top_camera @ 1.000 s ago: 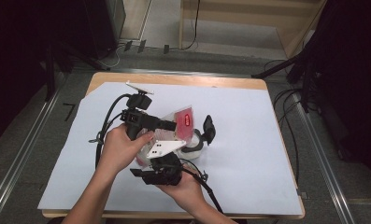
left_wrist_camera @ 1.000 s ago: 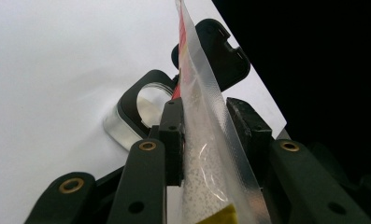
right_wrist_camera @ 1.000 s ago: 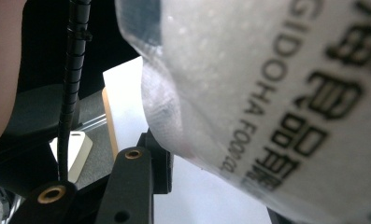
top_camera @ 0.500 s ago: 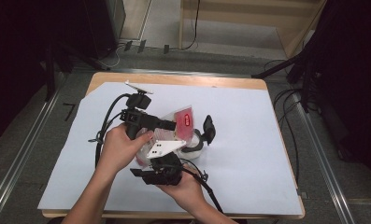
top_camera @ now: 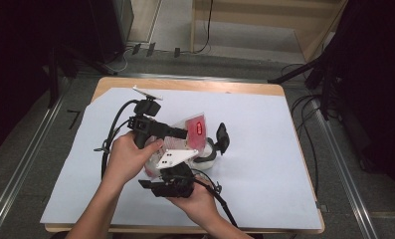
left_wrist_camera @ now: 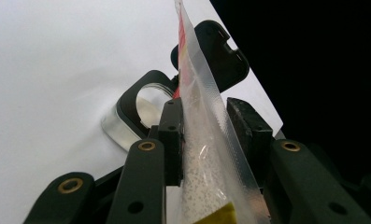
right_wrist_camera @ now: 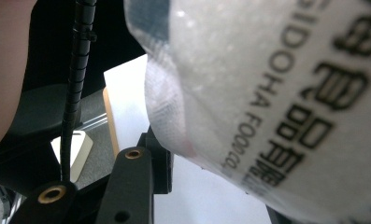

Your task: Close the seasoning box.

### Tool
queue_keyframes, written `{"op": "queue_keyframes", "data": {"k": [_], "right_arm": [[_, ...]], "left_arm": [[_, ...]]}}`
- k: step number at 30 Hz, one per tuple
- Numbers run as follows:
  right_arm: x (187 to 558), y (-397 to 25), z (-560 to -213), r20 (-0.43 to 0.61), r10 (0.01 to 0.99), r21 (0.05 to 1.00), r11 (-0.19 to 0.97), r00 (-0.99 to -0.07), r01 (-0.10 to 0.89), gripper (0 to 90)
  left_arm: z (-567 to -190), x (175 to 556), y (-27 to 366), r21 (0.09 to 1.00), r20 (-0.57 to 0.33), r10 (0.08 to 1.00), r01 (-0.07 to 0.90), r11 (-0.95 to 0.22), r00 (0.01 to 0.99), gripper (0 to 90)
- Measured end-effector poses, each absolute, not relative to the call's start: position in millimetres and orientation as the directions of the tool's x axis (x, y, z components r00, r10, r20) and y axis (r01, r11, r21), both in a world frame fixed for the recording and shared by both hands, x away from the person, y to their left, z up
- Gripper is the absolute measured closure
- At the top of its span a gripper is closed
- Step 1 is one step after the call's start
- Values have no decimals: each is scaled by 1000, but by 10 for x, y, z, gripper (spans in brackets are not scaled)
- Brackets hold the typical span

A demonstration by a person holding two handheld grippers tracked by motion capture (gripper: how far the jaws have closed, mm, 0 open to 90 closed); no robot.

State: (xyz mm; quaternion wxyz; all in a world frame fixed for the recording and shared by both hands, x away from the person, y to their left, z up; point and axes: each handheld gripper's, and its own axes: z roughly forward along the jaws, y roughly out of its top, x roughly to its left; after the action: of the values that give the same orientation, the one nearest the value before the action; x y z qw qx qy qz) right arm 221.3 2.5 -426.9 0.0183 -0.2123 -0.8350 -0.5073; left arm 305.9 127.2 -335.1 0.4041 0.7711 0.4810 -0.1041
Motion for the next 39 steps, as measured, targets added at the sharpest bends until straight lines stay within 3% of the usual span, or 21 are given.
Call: {"op": "queue_keyframes", "data": {"k": [39], "right_arm": [[2241,41,-4266,254,335,838,391,-907,380,635]], "left_arm": [[-3344,3075,1270,531,-540,671,824,-197,508,688]]}}
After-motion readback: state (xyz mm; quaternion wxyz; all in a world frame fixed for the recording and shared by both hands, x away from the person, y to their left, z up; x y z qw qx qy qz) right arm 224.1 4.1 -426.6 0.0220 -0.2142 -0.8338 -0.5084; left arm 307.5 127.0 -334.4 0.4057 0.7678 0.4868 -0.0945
